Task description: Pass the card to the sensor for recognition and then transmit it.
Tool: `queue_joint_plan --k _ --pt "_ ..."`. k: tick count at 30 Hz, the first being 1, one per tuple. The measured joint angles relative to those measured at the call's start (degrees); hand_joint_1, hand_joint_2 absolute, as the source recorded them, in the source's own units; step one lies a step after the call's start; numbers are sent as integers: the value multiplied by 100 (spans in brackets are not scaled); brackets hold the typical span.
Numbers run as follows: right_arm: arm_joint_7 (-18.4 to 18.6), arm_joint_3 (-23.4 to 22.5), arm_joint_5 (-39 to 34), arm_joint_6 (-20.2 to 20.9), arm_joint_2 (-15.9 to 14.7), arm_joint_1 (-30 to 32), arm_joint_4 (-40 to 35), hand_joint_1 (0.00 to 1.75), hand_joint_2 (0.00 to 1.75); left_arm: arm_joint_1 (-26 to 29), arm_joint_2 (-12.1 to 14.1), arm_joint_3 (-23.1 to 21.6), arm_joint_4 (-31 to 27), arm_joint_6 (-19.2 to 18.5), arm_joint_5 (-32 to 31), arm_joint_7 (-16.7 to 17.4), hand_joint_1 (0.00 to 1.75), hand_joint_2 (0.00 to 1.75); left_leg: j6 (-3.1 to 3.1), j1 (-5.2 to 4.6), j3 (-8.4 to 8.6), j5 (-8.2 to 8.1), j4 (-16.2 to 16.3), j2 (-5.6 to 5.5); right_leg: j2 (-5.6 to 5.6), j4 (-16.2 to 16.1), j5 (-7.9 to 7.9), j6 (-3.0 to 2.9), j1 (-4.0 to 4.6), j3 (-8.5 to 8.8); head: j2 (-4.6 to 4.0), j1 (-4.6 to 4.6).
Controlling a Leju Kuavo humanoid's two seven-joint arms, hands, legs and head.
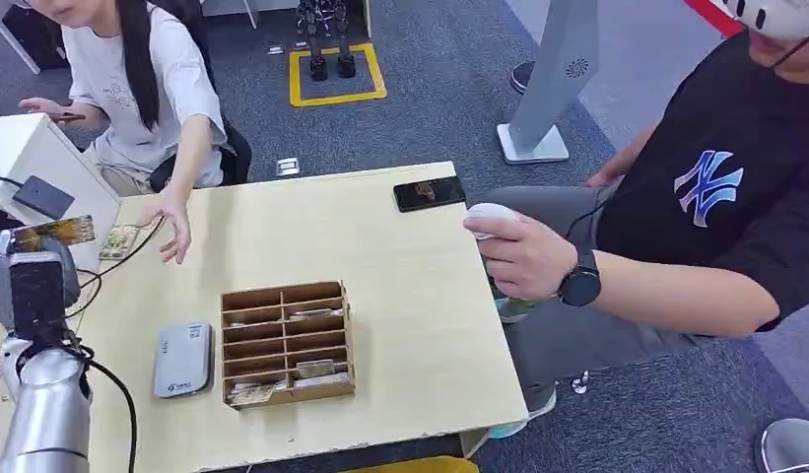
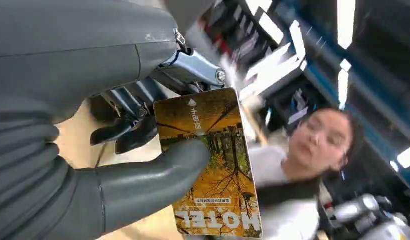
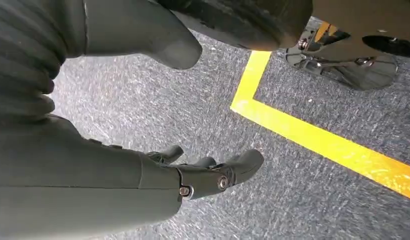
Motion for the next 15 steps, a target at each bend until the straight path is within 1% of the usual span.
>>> queue_joint_plan --k 1,2,3,4,5,6,7,10,15 --pt "0 0 59 9 0 -7 0 0 175 -70 22 -4 153 380 -407 -22 175 175 0 0 0 0 0 2 3 0 0 0 0 -1 0 0" --pt "0 0 101 18 0 -11 0 0 175 -145 46 -9 323 672 -1008 -7 175 175 0 0 -1 0 0 1 2 0 0 0 0 -1 0 2" --pt "0 2 129 18 0 -16 0 0 175 -175 66 9 402 790 -1592 -9 175 175 0 0 -2 0 0 1 2 0 0 0 0 -1 0 0" --pt "0 2 147 18 0 -18 0 0 175 -199 64 83 439 846 -2250 -24 175 175 0 0 -3 0 0 1 2 0 0 0 0 -1 0 2" --pt "0 0 138 18 0 -23 0 0 175 -215 44 177 454 868 -2759 -33 175 175 0 0 -3 0 0 1 2 0 0 0 0 -1 0 4" --pt "0 0 125 20 0 -28 0 0 175 -218 18 320 474 877 -3261 -46 175 175 0 -1 -3 -1 0 4 5 0 0 0 -1 -2 0 0" --pt "0 0 127 31 0 -28 0 0 175 -217 -15 460 480 879 -3551 -99 175 175 0 -1 -2 -1 0 8 9 0 0 0 -1 -4 0 0" --pt "33 2 129 53 0 -29 2 0 175 -218 -120 781 482 881 -3892 -230 175 175 0 -1 -3 -1 0 8 9 0 0 0 -1 -6 0 0" --pt "44 2 131 51 0 -32 11 0 175 -213 -229 1112 482 881 -4147 -239 175 175 0 0 -4 -1 0 7 8 0 0 0 0 -7 0 0"
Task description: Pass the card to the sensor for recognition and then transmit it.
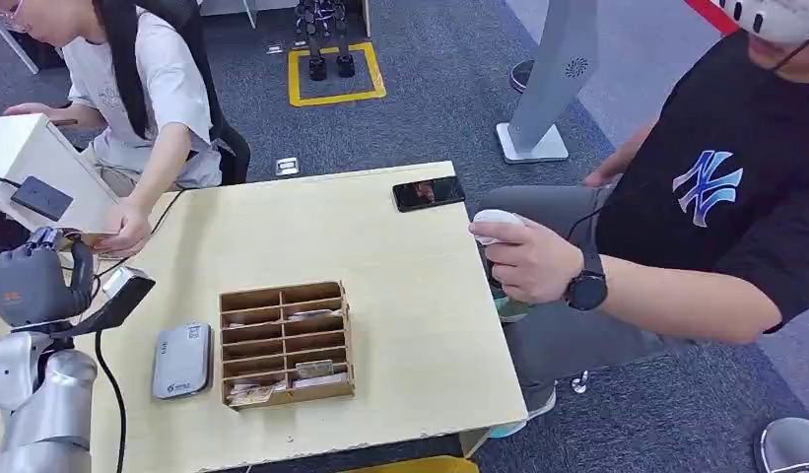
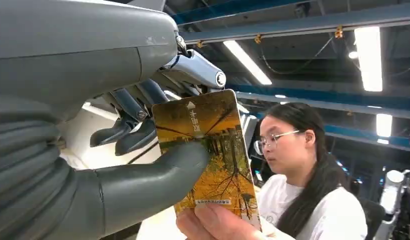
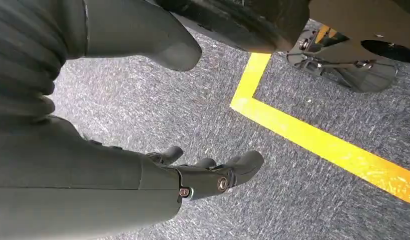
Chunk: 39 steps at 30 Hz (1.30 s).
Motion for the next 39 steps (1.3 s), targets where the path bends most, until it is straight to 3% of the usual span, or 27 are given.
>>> queue_joint_plan --k 12,13,19,24,29,33,39 --pt "-72 -2 0 -24 0 -4 4 0 175 -1 -105 131 131 0 -81 -59 175 175 0 0 -4 0 1 0 1 0 0 0 0 -2 0 2" --pt "-72 -2 -2 -26 0 -4 4 0 175 0 -105 129 142 2 -92 -48 0 175 0 0 -4 0 1 0 0 0 0 0 0 -2 0 2" --pt "-70 0 -24 -22 0 -5 4 0 175 10 -105 129 251 0 0 15 0 175 0 0 -4 0 1 -1 -1 0 0 0 0 -4 0 2" --pt "-35 0 -171 -18 0 -2 7 0 175 23 -66 61 568 -20 964 -183 0 175 0 0 -4 0 1 0 -1 0 1 0 0 -3 0 2" --pt "-53 0 -208 -35 0 0 7 0 175 151 116 -343 603 -107 1574 -33 0 175 0 0 -4 1 1 0 -1 0 1 0 0 -3 0 0" --pt "-66 -2 -208 -35 0 0 7 0 175 247 282 -641 592 -70 1694 149 0 175 0 0 -4 0 0 0 0 0 1 0 0 -4 0 0" --pt "-70 0 -221 -46 0 -1 11 0 175 336 422 -898 566 -108 1865 100 0 175 0 0 -4 0 0 -1 -2 0 1 0 0 -3 0 2"
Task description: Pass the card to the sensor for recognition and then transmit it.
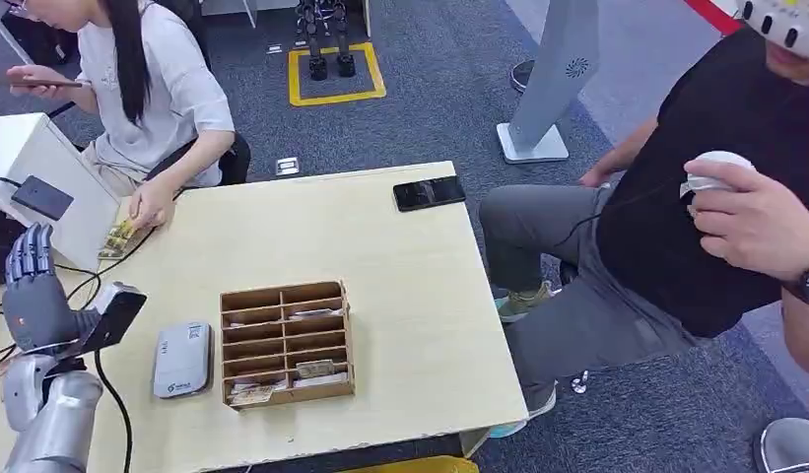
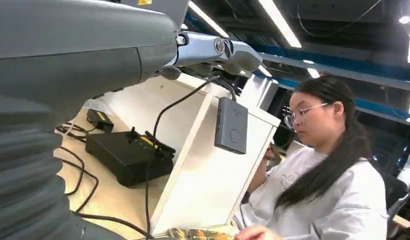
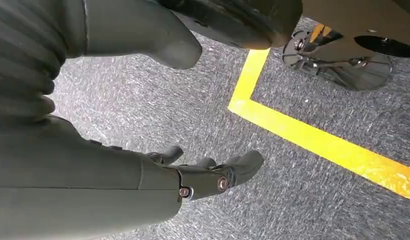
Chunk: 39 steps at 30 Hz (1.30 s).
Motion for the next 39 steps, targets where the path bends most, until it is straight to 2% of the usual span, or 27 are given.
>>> queue_joint_plan --k 2,4,8,10,12,14,18,30,33,37,39 --pt "-9 -2 -112 -33 0 0 2 0 175 124 26 -88 -142 -383 346 -204 0 175 0 0 0 0 0 2 2 0 0 0 0 1 0 -2" --pt "2 -2 -212 -37 -2 7 7 0 175 434 76 -309 -556 -864 485 -306 0 175 0 0 1 -1 0 7 8 0 0 0 0 0 0 -2" --pt "29 -6 -437 -43 -24 62 24 0 175 1303 236 -869 -2017 -1728 789 -210 0 175 6 0 -9 -6 0 12 13 -1 -5 5 0 -7 0 2" --pt "-48 -7 -538 -96 -39 64 26 0 175 1765 416 -1189 -2732 -1853 629 -109 0 175 3 -1 -8 -13 -2 15 15 -1 -7 4 0 -6 0 0" --pt "-90 -11 -653 -157 -48 73 28 0 175 2301 601 -1456 -3560 -1795 598 -33 0 175 5 -2 0 -23 -2 33 35 -2 -10 5 -2 -7 0 0" --pt "-85 -13 -758 -179 -59 107 33 0 175 2882 651 -1615 -4180 -1571 590 -102 0 175 10 -4 1 -28 -2 34 35 -4 -14 7 -3 -8 0 -2" --pt "-85 -24 -826 -212 -63 124 42 0 175 3661 673 -1809 -4761 -1164 386 -76 0 175 14 -4 -1 -31 -2 30 29 -6 -17 12 -3 -8 0 -2" --pt "-96 -118 -1008 -264 -63 131 55 0 175 4563 671 -2041 -5202 -944 386 -32 0 175 16 -4 1 -30 -2 27 23 -5 -16 11 -3 -1 0 0" --pt "-94 -118 -1067 -271 -63 131 57 0 175 4712 699 -2160 -5213 -915 78 278 0 175 16 -4 0 -30 -2 25 20 -5 -16 11 -3 -2 0 -2" --pt "-94 -118 -1097 -273 -63 135 59 0 175 4883 708 -2361 -5208 -804 -55 354 0 175 16 -4 -1 -30 -2 22 17 -6 -17 12 -3 -2 0 -2" --pt "-94 -118 -1110 -273 -63 134 59 0 175 4914 717 -2446 -5189 -732 -127 512 0 175 16 -4 -1 -30 -2 20 14 -6 -17 12 -3 -2 0 -2"
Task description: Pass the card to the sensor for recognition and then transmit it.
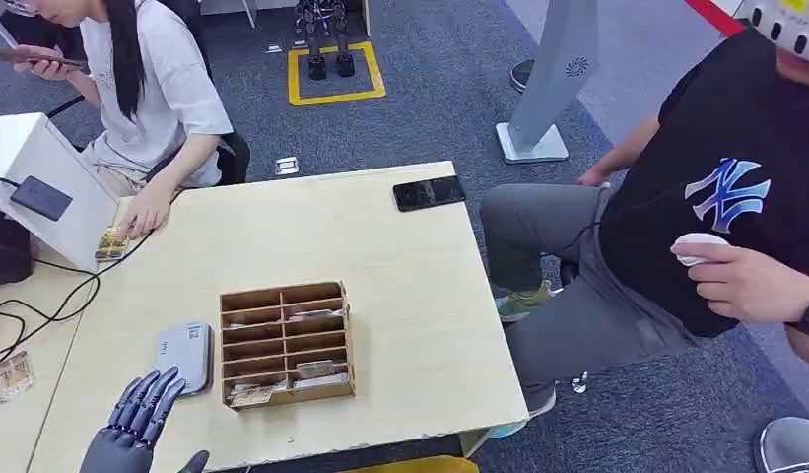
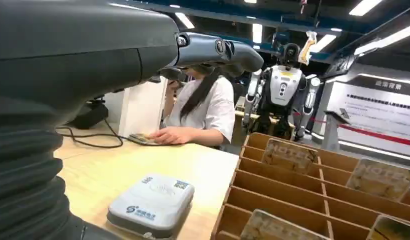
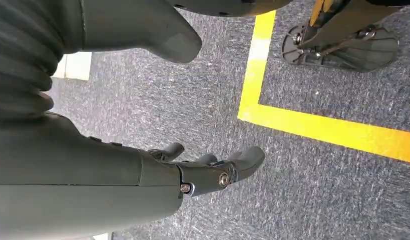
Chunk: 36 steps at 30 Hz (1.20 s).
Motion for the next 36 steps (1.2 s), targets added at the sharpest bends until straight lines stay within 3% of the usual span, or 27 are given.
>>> queue_joint_plan --k 5,7,23,30,36 --pt "0 0 -92 -13 0 0 0 0 175 -85 17 -340 290 388 -854 797 0 175 1 -1 2 1 0 -1 -1 0 0 0 0 1 0 2" --pt "15 0 -92 -15 0 0 2 0 175 -164 17 -494 441 485 -974 935 0 175 1 -1 2 1 0 -1 -2 0 1 0 0 2 0 0" --pt "15 0 -92 -15 0 0 2 0 175 -308 17 -769 756 529 -1031 968 0 175 1 -1 2 1 0 -1 -1 0 1 0 0 1 0 2" --pt "-2 0 -122 -33 0 -2 2 0 175 -434 2 -909 861 546 -1599 1236 0 175 1 -1 3 1 1 -2 -2 0 1 0 0 2 0 0" --pt "-2 9 -118 -24 0 -5 2 0 175 -796 -201 -1300 1152 546 -1785 1385 0 175 2 -4 2 1 3 -4 -4 0 2 1 -3 3 0 0"
